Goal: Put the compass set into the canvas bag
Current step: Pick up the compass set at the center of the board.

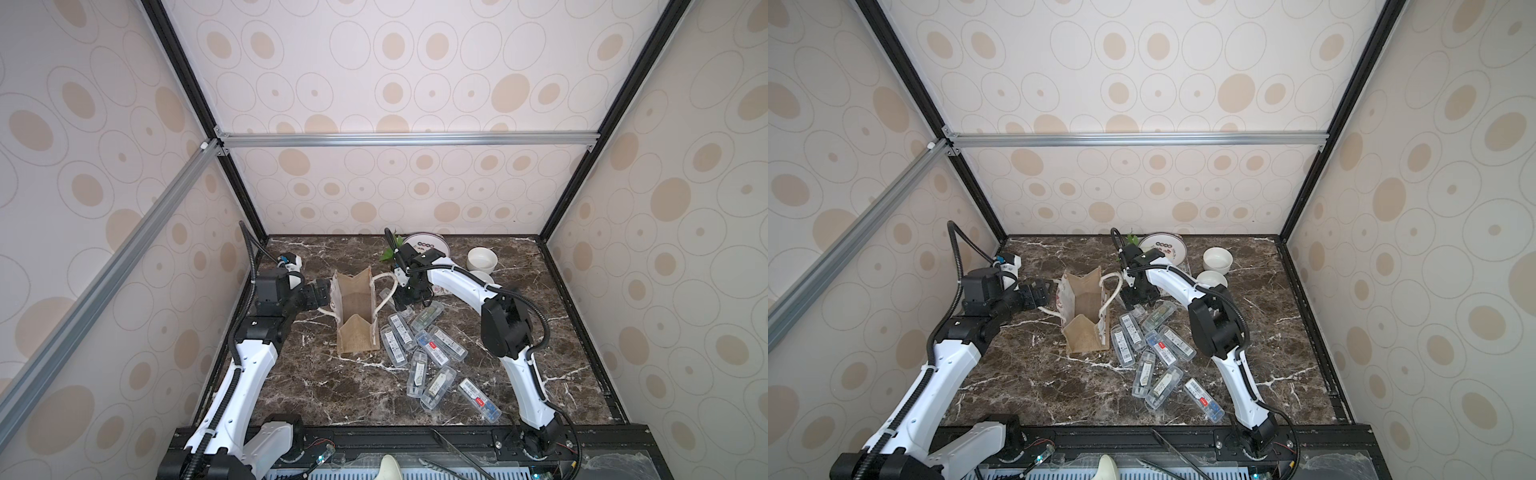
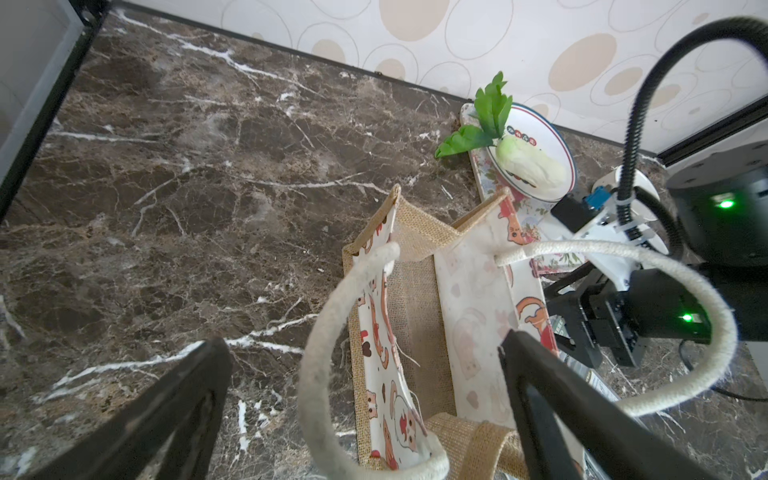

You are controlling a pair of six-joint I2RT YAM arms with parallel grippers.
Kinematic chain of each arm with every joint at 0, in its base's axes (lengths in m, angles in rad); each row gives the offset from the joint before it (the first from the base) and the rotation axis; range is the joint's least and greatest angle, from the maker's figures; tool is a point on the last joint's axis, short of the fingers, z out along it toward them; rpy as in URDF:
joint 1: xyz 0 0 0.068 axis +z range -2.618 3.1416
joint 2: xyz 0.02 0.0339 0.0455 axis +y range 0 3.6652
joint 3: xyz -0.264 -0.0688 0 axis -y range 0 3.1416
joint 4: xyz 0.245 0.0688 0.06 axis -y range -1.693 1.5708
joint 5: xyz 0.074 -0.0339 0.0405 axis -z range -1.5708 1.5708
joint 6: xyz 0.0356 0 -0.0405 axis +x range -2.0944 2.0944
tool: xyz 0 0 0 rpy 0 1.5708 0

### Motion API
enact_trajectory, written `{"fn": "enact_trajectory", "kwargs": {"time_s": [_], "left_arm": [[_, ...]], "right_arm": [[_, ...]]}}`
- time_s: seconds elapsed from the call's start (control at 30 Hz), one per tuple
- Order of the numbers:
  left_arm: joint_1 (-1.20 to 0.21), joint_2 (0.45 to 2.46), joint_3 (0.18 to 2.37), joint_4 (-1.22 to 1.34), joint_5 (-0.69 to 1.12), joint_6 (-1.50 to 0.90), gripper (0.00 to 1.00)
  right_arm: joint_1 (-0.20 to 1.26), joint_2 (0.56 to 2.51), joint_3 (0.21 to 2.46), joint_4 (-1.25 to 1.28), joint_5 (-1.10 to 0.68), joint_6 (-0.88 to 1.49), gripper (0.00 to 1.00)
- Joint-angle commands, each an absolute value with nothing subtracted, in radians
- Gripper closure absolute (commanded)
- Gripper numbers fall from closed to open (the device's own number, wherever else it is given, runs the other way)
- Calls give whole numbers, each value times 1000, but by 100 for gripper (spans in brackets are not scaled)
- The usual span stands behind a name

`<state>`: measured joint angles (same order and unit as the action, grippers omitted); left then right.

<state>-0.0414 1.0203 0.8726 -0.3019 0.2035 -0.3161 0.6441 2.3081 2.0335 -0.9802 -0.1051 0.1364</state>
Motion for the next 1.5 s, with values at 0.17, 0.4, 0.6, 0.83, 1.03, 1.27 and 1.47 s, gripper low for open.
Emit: {"fn": "enact_trajectory", "kwargs": {"time_s": [0.17,0.4,0.6,0.83,1.03,1.27,1.47], "left_arm": [[-51,988,876,-264,172,-294,0],[-51,994,862,-241,190,-324,0],[-51,994,862,-243,174,-321,0],[-51,996,860,-250,156,-317,0],[-51,993,862,-258,150,-312,0],[-51,993,860,-262,147,-309,0],[-52,987,862,-274,134,-302,0]], "right_arm": [[650,2371,2103,-1008,-74,164,33],[649,2422,2156,-1029,-83,172,33],[649,2433,2161,-1036,-81,173,35],[655,2436,2164,-1032,-70,179,34],[655,2464,2187,-1034,-57,190,35],[665,2506,2247,-1073,-54,177,32],[672,2524,2276,-1091,-23,175,34]]}}
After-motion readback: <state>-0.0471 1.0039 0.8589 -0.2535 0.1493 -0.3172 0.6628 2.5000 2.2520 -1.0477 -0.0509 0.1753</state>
